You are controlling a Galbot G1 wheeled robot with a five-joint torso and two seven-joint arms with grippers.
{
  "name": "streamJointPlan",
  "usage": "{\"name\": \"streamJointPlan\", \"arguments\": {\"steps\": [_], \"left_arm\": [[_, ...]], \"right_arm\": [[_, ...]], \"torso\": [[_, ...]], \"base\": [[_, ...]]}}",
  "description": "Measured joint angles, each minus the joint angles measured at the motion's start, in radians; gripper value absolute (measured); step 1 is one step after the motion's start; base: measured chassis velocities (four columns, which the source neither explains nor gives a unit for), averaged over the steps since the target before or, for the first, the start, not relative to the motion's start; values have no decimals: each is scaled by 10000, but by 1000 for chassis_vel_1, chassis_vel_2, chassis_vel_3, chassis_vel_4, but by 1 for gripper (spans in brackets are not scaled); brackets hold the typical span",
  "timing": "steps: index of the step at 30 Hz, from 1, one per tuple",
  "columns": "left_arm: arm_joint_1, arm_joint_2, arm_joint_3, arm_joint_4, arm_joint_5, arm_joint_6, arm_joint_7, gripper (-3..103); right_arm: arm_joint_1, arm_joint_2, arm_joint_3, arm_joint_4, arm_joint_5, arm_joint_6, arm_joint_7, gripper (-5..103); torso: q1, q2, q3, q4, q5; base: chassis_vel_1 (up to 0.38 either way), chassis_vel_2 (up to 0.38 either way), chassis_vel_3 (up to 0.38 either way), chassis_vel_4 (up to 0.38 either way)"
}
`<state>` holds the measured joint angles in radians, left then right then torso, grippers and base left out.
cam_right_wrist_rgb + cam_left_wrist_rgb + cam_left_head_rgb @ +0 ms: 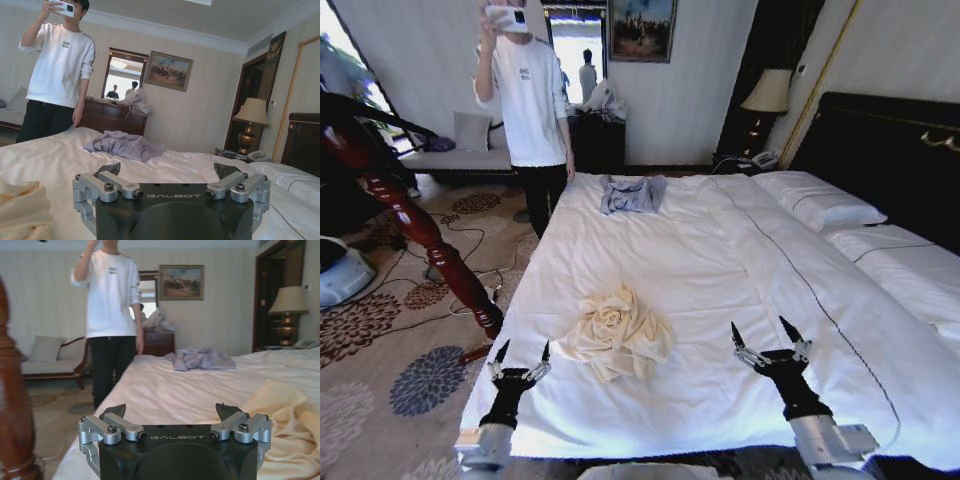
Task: Pick up the clothes from the bed and hang them on the clothes hanger.
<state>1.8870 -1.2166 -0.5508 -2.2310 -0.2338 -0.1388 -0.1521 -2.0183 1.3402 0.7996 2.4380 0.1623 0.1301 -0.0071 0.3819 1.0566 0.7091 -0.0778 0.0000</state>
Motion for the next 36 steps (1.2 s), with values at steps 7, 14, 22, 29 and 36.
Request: {"name": "streamJointPlan", "arguments": {"steps": [7,14,22,29,36], "left_arm": [[-494,423,749,-20,-425,597,-426,100],[-1119,678,1190,220,-1290,1061,-705,100],[-3177,1568,2284,1190,-2494,1682,-847,100],[-4047,1932,3431,1719,-2938,1438,-388,98],[-5026,2080,4709,2102,-3366,1295,-89,93]], "right_arm": [[237,-262,-130,-130,439,-302,80,100],[364,-404,-247,-38,863,-614,131,100],[225,-265,-255,6,737,-648,128,100],[205,-207,-128,27,710,-675,126,100],[204,-181,173,14,758,-698,125,100]], "torso": [[0,0,0,3,1],[0,-1,0,5,-1],[0,0,1,-1,-2],[1,0,1,1,0],[0,0,1,2,0]], "base": [[0,0,0,0],[0,0,0,0],[0,0,0,0],[0,0,0,0],[0,0,0,0]]}}
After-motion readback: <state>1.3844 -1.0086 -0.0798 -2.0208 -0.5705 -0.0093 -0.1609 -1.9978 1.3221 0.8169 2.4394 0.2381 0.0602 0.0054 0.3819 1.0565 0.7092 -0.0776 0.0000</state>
